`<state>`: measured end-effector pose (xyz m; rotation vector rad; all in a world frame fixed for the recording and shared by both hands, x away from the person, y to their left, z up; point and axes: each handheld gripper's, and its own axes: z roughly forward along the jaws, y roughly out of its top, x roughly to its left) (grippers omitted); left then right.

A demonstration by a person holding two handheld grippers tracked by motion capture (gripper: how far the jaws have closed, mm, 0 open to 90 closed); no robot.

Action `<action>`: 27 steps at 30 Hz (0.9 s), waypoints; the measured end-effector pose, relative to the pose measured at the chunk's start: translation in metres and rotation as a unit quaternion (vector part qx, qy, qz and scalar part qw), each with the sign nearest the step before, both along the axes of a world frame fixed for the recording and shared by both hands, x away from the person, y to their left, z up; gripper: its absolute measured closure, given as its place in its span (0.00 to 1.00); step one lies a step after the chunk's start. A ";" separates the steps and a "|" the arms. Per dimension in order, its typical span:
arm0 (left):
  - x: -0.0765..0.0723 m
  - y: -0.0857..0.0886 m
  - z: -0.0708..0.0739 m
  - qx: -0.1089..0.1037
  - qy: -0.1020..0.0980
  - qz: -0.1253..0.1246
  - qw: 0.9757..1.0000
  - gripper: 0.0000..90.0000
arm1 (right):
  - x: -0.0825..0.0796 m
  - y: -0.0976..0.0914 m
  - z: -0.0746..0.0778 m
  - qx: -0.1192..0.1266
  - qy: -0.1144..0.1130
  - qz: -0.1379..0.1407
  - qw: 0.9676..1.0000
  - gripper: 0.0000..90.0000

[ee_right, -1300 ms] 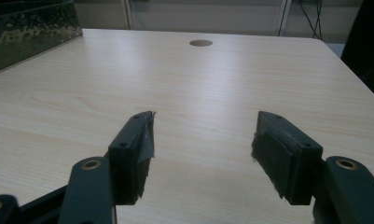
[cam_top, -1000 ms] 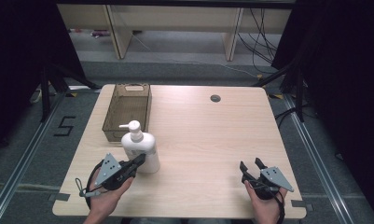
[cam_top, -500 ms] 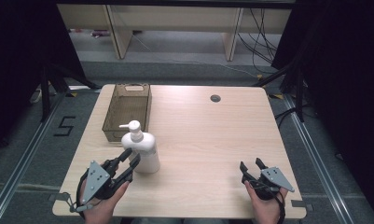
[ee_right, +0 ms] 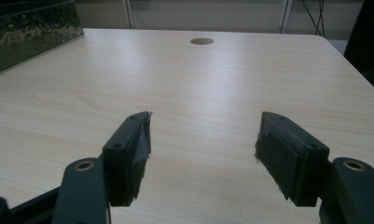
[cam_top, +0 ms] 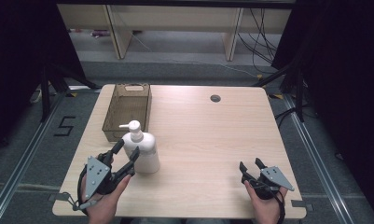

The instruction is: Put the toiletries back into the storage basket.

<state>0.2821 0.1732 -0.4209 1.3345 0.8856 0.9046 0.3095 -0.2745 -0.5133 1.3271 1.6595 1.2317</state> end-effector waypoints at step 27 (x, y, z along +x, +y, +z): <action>0.030 -0.022 0.020 0.009 0.021 0.052 0.998 0.56 | 0.003 0.002 0.000 -0.005 -0.001 0.006 1.000 0.39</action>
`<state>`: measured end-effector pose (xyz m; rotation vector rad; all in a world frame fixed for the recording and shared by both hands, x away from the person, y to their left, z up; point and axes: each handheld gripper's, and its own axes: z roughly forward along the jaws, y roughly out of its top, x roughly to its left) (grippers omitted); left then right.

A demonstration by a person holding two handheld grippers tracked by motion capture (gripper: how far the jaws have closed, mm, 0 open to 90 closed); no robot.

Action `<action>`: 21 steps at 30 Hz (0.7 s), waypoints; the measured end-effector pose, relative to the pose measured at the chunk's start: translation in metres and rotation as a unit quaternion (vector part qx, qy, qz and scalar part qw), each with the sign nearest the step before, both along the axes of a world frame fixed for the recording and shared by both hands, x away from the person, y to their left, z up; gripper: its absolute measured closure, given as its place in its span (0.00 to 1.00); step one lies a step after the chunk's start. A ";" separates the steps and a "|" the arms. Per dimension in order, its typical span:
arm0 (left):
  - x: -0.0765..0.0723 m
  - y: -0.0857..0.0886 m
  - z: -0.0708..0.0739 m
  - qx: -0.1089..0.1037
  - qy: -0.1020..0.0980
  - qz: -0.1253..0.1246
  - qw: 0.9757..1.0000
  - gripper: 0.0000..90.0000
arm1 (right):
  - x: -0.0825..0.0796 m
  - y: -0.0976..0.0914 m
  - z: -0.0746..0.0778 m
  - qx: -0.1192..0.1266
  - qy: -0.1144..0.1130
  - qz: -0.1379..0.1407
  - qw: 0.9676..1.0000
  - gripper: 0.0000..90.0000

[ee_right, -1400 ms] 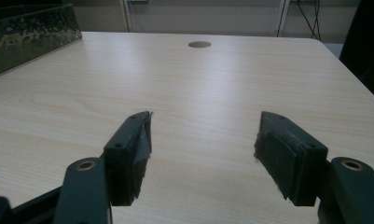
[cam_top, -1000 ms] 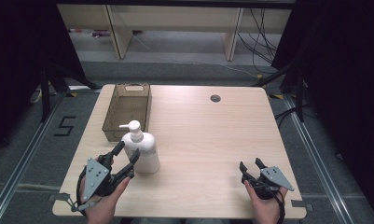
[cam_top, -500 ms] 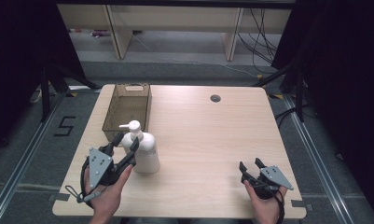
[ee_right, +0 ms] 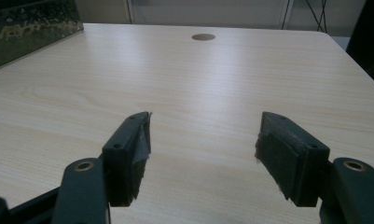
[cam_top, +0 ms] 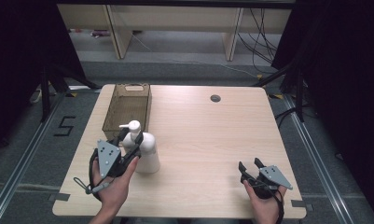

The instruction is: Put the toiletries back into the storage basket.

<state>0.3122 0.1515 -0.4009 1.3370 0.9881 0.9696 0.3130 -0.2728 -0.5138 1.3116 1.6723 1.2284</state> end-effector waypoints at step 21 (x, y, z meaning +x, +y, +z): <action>0.006 -0.005 0.011 -0.020 0.024 0.014 0.999 0.65 | -0.001 0.002 0.000 0.006 0.008 -0.003 1.000 0.39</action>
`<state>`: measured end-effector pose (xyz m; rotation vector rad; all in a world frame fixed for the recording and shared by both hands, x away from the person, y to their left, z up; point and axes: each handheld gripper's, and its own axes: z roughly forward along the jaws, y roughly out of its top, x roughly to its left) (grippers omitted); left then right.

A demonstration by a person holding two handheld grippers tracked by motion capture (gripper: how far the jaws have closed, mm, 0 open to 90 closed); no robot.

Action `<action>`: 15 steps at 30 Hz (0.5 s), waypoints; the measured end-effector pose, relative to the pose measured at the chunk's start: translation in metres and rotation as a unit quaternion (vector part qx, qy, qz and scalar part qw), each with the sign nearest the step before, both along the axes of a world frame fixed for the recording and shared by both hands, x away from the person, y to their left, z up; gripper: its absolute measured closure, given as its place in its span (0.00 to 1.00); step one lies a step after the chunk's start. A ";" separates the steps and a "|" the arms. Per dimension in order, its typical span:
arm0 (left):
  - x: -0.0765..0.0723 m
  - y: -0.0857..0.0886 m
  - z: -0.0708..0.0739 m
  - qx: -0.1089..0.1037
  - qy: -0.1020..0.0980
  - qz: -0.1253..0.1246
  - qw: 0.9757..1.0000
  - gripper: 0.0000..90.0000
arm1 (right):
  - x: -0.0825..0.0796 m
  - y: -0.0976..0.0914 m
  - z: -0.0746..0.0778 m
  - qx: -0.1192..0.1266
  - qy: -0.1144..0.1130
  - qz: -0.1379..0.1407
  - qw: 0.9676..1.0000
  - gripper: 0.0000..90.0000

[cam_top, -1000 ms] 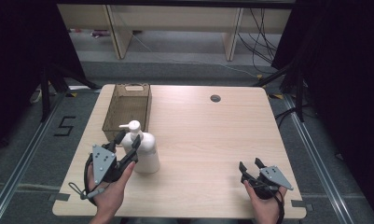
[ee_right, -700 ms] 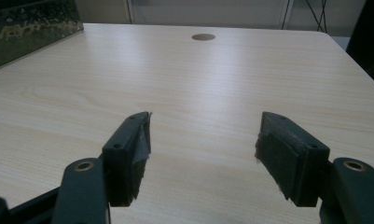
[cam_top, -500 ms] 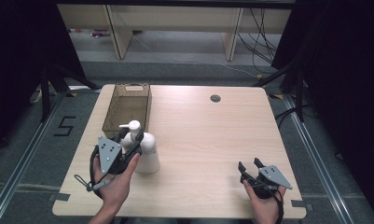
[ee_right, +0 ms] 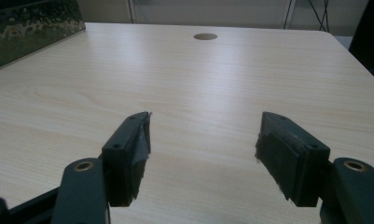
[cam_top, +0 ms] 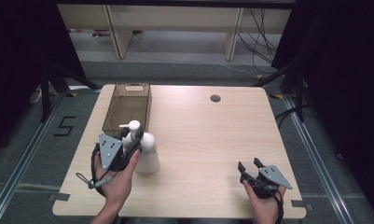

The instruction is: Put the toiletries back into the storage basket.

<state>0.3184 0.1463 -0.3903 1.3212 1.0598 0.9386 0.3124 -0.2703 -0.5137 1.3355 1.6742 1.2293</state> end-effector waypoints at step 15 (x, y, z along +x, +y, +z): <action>0.000 0.004 0.006 0.005 0.001 -0.018 1.000 0.66 | 0.000 0.001 0.000 0.002 0.001 -0.001 1.000 0.39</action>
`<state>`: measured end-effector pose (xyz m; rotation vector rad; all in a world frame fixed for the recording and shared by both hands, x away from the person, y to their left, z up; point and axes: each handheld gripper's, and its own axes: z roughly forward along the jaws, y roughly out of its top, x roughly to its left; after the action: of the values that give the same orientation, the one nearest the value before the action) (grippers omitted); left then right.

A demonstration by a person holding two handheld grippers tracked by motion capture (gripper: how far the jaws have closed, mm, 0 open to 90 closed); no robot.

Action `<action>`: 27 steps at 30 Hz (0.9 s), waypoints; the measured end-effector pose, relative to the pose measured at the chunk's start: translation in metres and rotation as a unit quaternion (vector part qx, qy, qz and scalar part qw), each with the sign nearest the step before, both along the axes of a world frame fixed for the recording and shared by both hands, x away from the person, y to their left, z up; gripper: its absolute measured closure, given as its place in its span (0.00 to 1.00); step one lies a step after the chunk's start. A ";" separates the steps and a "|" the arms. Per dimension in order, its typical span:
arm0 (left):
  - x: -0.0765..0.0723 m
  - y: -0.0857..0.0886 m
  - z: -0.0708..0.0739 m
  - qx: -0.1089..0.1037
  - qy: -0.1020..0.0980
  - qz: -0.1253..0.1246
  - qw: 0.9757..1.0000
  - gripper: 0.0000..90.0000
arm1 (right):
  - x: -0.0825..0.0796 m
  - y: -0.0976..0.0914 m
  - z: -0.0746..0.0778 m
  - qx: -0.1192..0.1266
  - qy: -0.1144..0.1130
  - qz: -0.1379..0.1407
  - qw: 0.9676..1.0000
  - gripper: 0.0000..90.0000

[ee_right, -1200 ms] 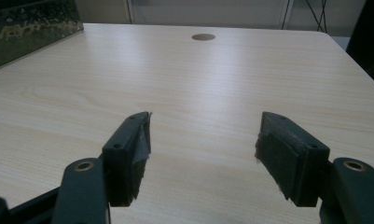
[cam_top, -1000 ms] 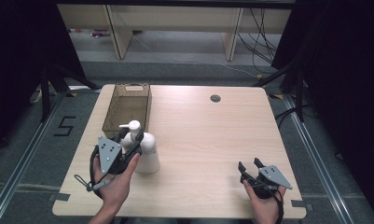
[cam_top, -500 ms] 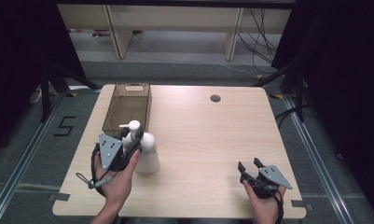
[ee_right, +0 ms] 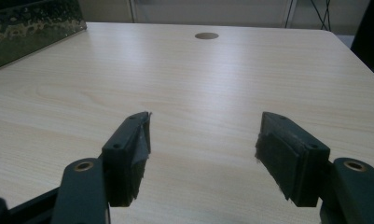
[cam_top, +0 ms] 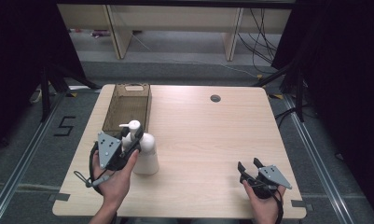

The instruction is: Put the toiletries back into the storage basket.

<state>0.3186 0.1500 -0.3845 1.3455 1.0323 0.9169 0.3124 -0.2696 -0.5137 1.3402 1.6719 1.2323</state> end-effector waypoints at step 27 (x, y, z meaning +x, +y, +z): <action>0.002 0.020 0.026 -0.010 -0.022 0.001 1.000 0.66 | -0.001 0.000 0.001 -0.003 0.007 0.000 1.000 0.39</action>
<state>0.3206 0.1702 -0.3587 1.3026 1.0067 0.9308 0.3117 -0.2699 -0.5130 1.3477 1.6836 1.2210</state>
